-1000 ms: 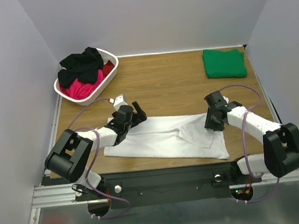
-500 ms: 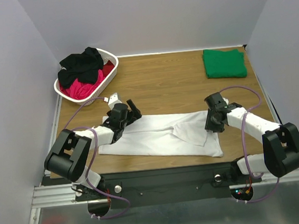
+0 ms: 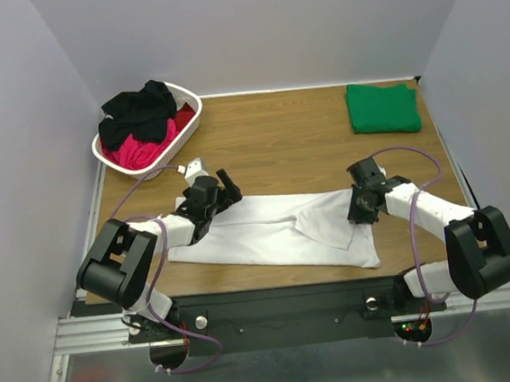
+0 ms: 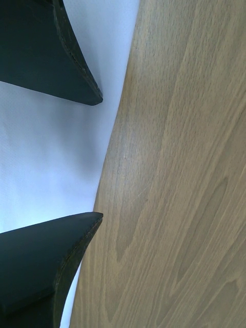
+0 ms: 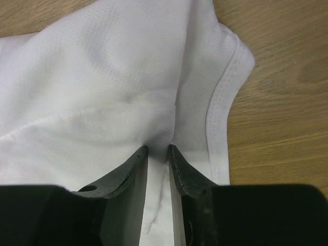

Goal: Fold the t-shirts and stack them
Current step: Fold the tshirt

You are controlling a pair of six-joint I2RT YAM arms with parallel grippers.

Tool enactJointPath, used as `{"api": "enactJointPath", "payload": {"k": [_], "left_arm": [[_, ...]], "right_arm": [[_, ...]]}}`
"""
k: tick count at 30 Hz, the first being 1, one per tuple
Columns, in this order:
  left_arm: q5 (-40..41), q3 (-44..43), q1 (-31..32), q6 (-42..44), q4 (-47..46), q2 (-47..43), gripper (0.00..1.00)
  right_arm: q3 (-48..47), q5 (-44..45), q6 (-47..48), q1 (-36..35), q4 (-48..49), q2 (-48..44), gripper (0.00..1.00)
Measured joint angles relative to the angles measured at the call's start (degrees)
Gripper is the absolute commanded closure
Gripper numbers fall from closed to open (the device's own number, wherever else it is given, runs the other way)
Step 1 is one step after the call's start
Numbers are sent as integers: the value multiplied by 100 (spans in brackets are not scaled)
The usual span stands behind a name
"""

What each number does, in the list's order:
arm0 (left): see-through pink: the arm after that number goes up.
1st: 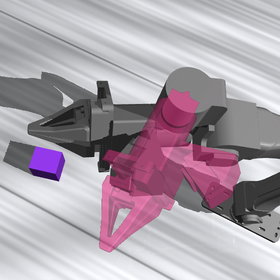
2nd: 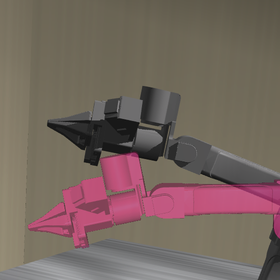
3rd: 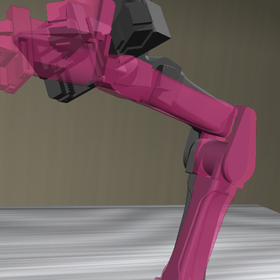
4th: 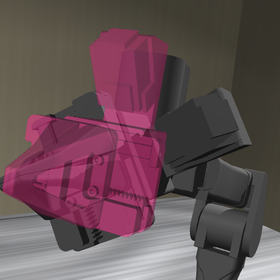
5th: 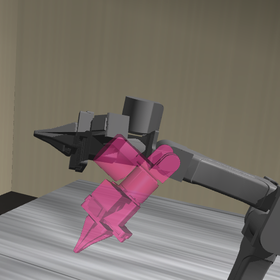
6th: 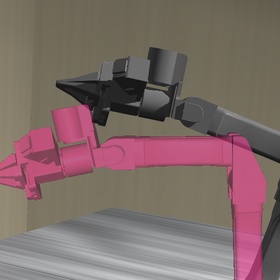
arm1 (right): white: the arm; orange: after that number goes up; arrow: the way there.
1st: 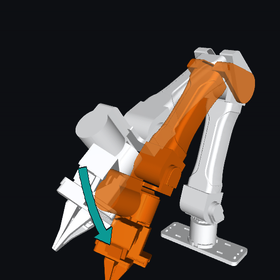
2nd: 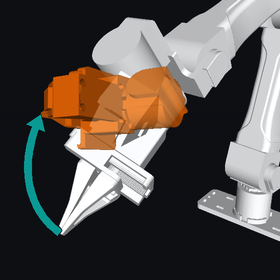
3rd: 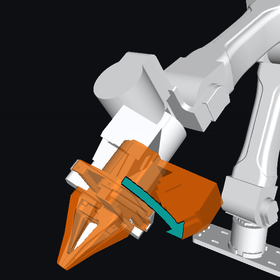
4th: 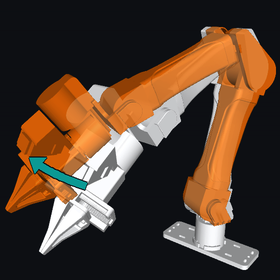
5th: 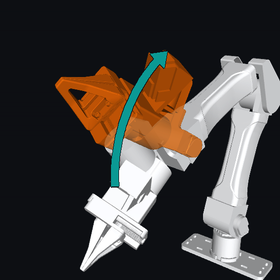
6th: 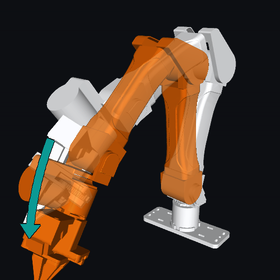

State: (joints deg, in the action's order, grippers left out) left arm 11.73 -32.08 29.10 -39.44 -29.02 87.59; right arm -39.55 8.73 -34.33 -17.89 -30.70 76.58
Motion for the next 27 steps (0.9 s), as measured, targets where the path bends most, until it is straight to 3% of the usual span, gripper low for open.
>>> {"api": "enactJointPath", "payload": {"k": [6,12,27], "left_arm": [[-17,0,0,2,-26,17,2],[-37,-31,0,20,-76,70,2],[-136,-68,-153,83,-138,129,1]], "right_arm": [[28,-17,2,-22,46,13,85],[28,-17,2,-24,76,4,92],[28,302,0,-26,-39,-116,92]]}}
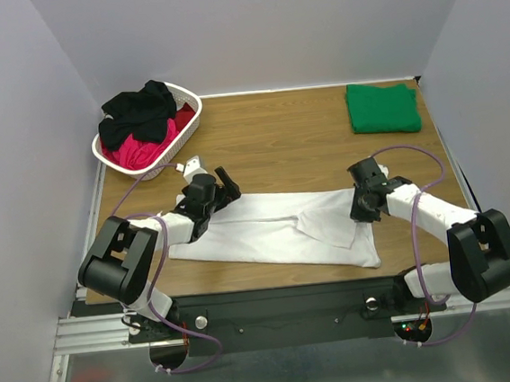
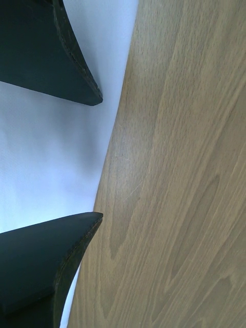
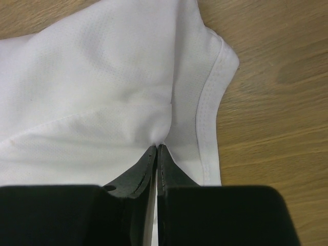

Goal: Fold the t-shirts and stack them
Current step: Fold the tshirt

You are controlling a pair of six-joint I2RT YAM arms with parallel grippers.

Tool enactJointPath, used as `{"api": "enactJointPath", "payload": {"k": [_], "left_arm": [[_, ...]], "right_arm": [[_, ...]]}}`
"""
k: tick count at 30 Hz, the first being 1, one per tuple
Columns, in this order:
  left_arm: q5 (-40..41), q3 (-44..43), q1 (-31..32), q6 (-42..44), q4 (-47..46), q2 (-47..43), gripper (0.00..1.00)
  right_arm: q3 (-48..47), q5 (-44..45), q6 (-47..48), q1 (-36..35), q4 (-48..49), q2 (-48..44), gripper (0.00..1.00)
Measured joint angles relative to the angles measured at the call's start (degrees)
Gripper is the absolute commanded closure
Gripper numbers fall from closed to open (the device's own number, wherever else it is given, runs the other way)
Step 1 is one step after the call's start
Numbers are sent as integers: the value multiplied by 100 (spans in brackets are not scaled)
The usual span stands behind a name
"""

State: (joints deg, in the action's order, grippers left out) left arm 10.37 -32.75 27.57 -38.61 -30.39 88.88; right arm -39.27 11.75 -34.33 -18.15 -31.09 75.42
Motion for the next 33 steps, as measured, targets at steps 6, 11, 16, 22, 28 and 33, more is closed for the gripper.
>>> {"api": "enactJointPath", "payload": {"k": [6,11,16,22,28,33], "left_arm": [[-39,2,-114,4,4,-9,1],[-87,4,-151,22,-2,-9,2],[-118,13,-181,24,-13,-11,2],[-125,15,-186,26,-20,-13,2],[-144,15,-219,35,-20,-15,2],[-138,15,-219,68,7,-37,2]], "right_arm": [[0,33,0,-2,-2,35,91],[0,76,-15,-26,-9,35,91],[0,166,-72,-61,-48,35,89],[0,374,-221,-306,-201,37,89],[0,444,-367,-514,-367,46,77],[-15,516,-444,-540,-531,46,38]]}}
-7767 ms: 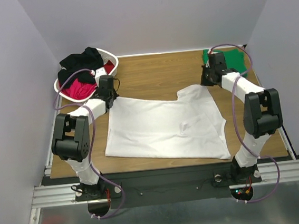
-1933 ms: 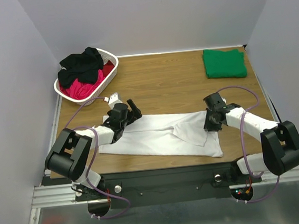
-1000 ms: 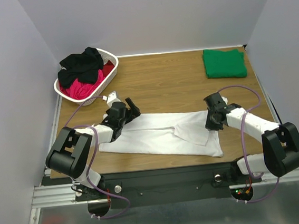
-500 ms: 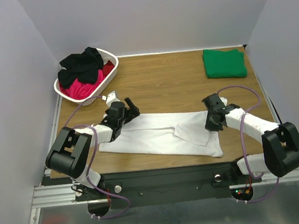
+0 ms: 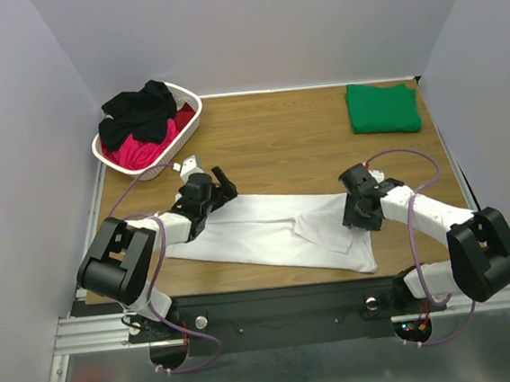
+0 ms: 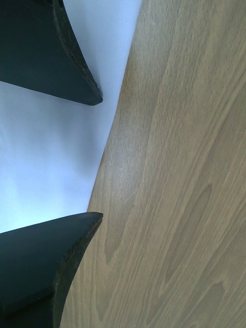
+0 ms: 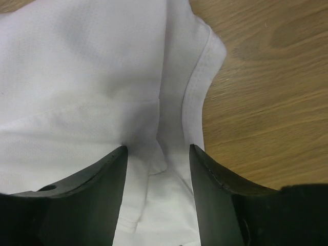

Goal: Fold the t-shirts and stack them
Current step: Fold the tshirt

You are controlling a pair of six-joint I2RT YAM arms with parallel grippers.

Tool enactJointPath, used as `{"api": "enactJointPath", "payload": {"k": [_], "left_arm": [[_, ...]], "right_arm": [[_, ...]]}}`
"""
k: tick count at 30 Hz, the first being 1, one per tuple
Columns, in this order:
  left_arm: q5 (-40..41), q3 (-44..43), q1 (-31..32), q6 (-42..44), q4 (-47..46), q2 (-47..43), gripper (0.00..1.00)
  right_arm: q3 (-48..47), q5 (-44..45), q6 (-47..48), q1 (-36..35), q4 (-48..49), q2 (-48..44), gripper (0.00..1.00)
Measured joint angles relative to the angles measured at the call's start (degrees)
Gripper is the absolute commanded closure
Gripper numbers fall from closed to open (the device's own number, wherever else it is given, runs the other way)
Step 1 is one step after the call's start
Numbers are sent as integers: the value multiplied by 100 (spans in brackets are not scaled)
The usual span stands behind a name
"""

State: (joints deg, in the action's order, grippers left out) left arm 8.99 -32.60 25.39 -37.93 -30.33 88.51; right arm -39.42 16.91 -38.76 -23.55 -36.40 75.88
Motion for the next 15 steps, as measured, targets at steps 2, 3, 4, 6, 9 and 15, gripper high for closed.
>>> {"api": "enactJointPath", "payload": {"k": [2,3,4,6,9,15], "left_arm": [[-2,0,-2,20,72,-44,2],[-4,0,0,28,127,-74,2],[-9,0,0,44,179,-107,2],[0,-4,20,85,284,-184,1],[61,-48,133,146,402,-282,2],[81,-179,619,181,424,-297,1]], "right_arm": [[-59,11,9,-11,-96,-13,33],[-127,22,22,-15,-162,-33,32],[-219,37,44,-13,-225,-83,31],[-404,74,83,-13,-308,-245,30],[-772,87,181,-13,-299,-540,30],[-938,-157,337,-13,138,-146,29]]}}
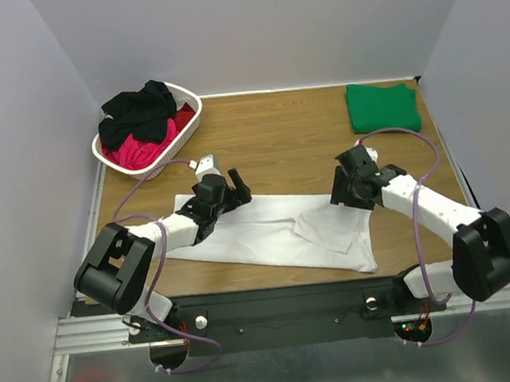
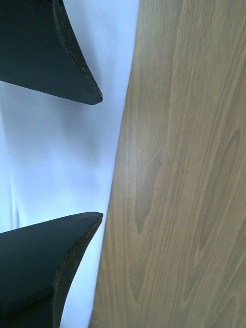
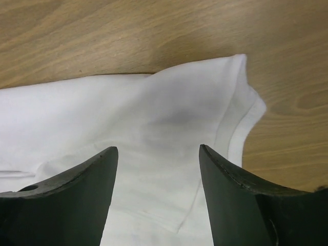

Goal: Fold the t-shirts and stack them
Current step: Fold the tshirt

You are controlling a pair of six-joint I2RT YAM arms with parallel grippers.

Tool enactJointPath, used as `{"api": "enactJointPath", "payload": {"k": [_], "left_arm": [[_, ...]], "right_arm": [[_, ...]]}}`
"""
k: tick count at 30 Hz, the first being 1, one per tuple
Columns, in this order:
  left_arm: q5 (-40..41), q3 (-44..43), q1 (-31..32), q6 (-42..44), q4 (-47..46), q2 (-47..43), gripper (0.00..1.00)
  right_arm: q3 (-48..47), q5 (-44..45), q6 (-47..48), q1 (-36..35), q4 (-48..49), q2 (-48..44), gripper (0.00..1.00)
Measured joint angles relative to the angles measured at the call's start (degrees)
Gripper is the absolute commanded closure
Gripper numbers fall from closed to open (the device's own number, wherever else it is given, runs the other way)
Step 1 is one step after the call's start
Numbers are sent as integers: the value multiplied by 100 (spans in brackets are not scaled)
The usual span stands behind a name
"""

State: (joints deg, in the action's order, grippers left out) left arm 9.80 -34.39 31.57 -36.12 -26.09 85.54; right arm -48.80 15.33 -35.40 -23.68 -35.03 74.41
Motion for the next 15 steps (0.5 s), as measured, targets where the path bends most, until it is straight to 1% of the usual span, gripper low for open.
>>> {"api": "enactJointPath", "payload": {"k": [3,5,10,15], "left_arm": [[-35,0,181,-4,7,2,1],[-37,2,208,-17,-7,2,2],[33,111,208,-42,-68,2,1],[190,302,208,-96,-42,2,1]], "right_arm": [[107,-190,22,-2,278,348,28],[188,-245,28,-2,380,570,25],[214,-160,52,-2,505,1054,19],[127,4,70,4,621,1300,15]]}}
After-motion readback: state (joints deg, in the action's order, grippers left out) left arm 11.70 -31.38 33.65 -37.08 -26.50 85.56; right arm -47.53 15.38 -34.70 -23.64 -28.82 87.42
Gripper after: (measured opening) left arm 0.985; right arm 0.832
